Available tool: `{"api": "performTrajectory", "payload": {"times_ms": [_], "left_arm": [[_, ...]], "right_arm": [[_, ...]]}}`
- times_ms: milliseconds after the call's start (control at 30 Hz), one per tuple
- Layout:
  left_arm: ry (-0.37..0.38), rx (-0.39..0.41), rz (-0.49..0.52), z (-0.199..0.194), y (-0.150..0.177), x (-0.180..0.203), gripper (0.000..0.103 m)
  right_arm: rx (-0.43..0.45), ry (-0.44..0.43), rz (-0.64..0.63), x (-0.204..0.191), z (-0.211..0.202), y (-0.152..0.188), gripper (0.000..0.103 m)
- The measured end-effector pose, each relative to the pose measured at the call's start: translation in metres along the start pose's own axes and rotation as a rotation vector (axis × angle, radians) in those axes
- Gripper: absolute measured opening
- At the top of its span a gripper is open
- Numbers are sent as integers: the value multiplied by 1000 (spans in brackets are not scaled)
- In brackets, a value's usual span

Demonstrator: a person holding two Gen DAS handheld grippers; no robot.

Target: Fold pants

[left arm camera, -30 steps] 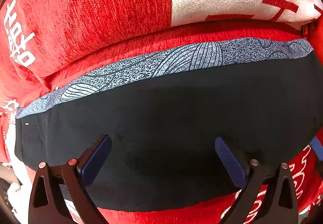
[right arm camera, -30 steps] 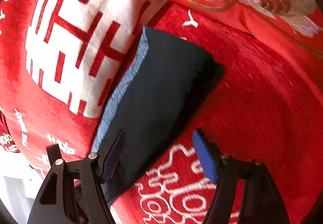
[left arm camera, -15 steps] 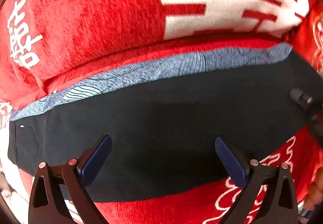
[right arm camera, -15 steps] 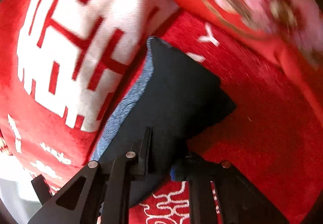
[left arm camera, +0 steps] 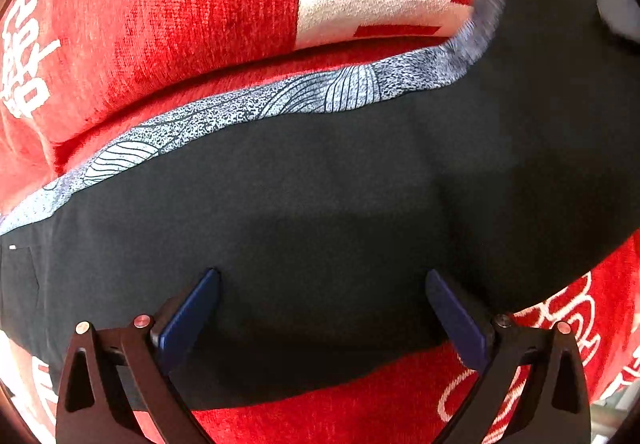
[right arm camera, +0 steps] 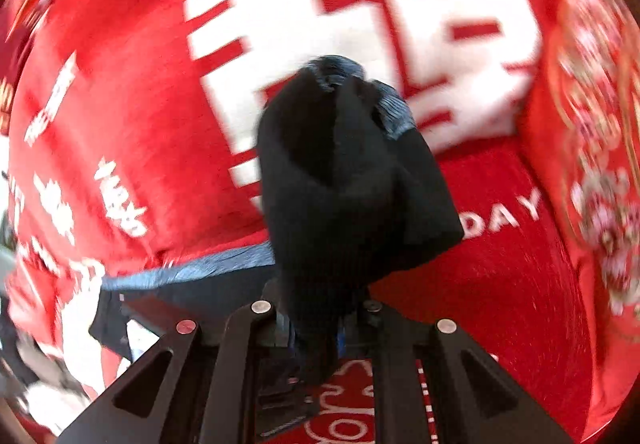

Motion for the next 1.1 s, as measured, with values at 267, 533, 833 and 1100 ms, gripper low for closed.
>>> {"api": "performTrajectory", "payload": {"times_ms": [267,533,833,1100], "left_arm": [[-26,53,-167,-50,44,-128,103],[-143,-19,-353,-32,89,-276,103],[-77,-20,-368,-31,104,-284,103],[-63,-23,-326,-25,79,-262,103]], "right_arm": [[-92,71,-256,-115,38,18,14],[-222,344,-518,-201,152,88,25],[-133,404,-751,-232,115,135,58],[-135,422,-799,-237,128,118,58]]}}
Point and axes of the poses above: each gripper's, at about its wrist camera, not at the fingertips, and z roughly the way its jaws point, x to its right, y to its underside, the point moved 1 cm from there along z, roughly the way its jaws point, and after that the axes turned 13 degrees about -x, right-handed, at the moved point
